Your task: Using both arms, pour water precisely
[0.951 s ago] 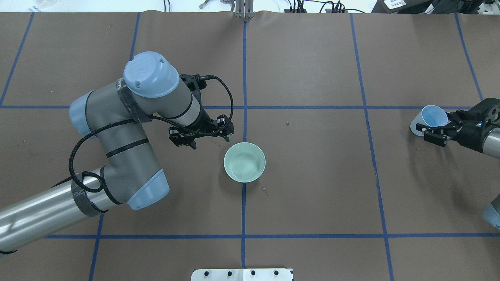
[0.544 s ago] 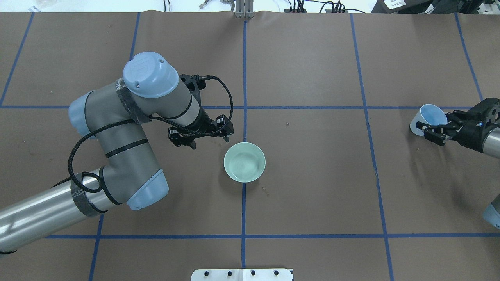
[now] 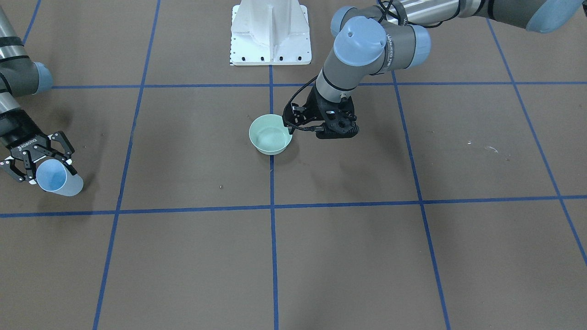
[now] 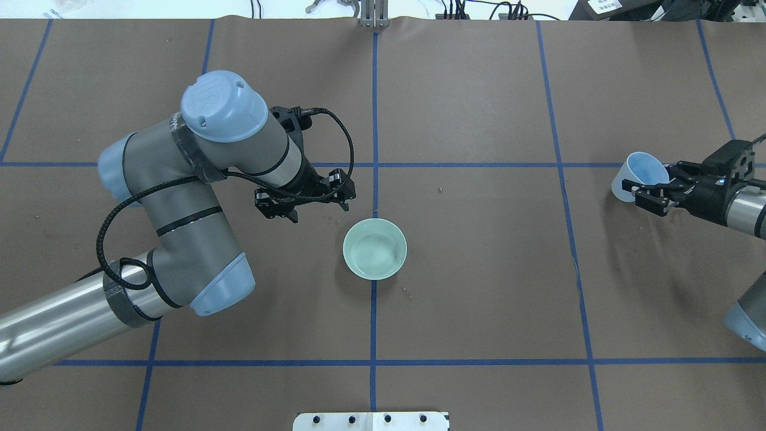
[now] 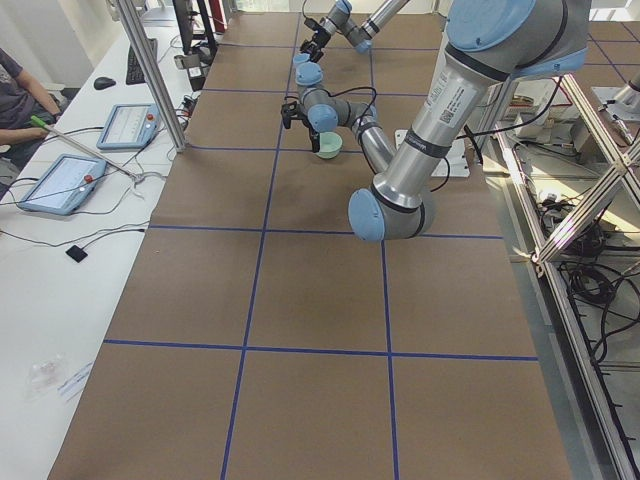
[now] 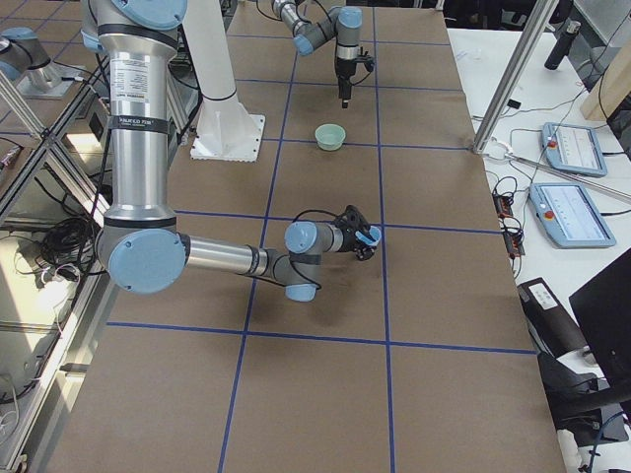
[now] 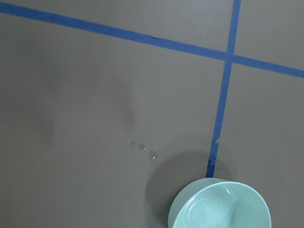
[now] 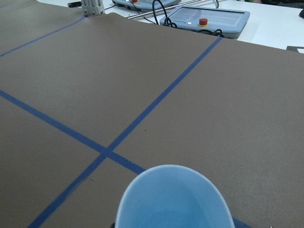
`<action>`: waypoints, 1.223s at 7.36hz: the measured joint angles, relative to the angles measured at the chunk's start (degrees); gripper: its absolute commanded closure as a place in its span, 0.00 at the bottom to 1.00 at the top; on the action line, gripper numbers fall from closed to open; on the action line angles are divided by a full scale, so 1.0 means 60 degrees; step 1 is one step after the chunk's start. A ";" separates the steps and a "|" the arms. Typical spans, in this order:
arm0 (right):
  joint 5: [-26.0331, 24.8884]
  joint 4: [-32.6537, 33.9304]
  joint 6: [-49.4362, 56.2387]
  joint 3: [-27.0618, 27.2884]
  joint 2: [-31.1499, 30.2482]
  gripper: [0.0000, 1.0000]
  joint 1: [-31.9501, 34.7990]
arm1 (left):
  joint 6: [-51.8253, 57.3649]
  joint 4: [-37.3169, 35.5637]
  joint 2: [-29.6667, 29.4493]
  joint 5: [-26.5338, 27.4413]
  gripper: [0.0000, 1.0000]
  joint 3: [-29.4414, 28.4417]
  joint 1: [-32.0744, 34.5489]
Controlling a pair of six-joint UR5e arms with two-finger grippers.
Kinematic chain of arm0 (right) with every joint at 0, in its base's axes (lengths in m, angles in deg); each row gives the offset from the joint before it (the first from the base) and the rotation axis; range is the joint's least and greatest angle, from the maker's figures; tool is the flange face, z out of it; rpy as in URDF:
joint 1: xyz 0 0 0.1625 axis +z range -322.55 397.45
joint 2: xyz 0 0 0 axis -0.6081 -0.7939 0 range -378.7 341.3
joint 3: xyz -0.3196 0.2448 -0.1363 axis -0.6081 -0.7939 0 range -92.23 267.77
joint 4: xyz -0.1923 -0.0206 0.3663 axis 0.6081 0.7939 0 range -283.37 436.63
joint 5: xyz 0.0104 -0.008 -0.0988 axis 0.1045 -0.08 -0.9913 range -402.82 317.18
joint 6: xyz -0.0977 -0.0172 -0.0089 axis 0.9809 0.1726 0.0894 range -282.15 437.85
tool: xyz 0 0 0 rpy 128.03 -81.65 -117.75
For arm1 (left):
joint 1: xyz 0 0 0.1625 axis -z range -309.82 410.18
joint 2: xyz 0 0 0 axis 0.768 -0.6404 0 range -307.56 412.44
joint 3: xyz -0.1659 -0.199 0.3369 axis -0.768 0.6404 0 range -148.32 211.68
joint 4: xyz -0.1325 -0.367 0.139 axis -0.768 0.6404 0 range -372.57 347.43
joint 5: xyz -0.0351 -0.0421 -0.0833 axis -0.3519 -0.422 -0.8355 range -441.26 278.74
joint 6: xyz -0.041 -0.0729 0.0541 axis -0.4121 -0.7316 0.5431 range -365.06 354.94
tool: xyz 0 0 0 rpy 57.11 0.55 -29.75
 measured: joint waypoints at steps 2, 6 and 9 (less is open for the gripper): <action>0.0102 0.2151 -0.0004 0.1598 0.0233 0.86 0.0007 | 0.0387 0.0008 0.0454 -0.0175 0.01 0.0201 0.0464; -0.0775 0.6736 0.0028 0.4624 0.0845 0.88 -0.1555 | 0.2670 0.0046 0.1709 -0.1097 0.01 0.0371 0.1888; -0.1572 1.2352 0.0006 0.5604 0.3564 0.89 -0.3407 | 0.3709 -0.0005 0.2118 -0.1285 0.01 0.0280 0.2498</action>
